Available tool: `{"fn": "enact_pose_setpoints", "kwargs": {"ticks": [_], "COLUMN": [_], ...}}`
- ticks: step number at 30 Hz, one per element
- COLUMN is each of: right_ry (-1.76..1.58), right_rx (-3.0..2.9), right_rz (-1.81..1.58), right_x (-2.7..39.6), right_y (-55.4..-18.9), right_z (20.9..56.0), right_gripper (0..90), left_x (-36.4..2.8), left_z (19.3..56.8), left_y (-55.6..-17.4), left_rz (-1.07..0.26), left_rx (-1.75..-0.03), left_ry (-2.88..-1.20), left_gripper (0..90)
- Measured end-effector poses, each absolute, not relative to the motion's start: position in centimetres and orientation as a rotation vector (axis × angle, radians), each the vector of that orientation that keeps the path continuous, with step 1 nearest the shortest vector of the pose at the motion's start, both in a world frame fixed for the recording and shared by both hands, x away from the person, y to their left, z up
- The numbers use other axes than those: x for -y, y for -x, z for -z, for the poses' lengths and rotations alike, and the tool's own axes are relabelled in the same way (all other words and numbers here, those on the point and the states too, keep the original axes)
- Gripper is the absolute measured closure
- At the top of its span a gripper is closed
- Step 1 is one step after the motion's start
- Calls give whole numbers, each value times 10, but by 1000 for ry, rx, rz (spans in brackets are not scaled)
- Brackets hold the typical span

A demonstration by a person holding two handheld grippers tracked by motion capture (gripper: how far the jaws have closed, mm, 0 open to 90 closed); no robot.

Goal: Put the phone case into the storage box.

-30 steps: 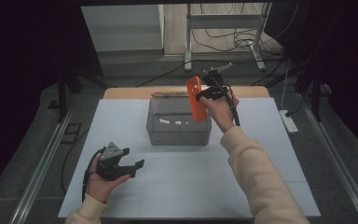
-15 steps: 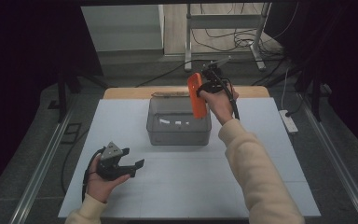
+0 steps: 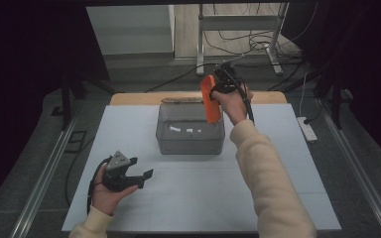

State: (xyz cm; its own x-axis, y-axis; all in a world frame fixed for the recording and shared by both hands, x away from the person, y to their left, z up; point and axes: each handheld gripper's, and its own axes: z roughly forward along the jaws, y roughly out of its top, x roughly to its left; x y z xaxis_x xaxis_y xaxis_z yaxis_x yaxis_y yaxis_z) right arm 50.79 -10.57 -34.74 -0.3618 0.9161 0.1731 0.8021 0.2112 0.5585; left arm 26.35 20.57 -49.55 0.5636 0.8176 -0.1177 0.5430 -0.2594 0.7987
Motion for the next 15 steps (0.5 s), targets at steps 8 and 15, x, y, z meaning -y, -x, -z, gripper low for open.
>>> {"fn": "enact_pose_setpoints", "kwargs": {"ticks": [8,15], "right_ry": [-1671,-1696], "right_rx": [-2304,-2317], "right_rz": [-822,-775], "right_x": [105,104], "right_y": [-513,-513], "right_z": [344,344], "right_gripper": [792,791], "left_x": [-206,-206], "left_z": [496,495], "left_y": [-264,-263], "left_rz": [-405,-407], "left_rx": [-1099,-1097], "left_ry": [-1945,-1945], "left_gripper": [233,233]}}
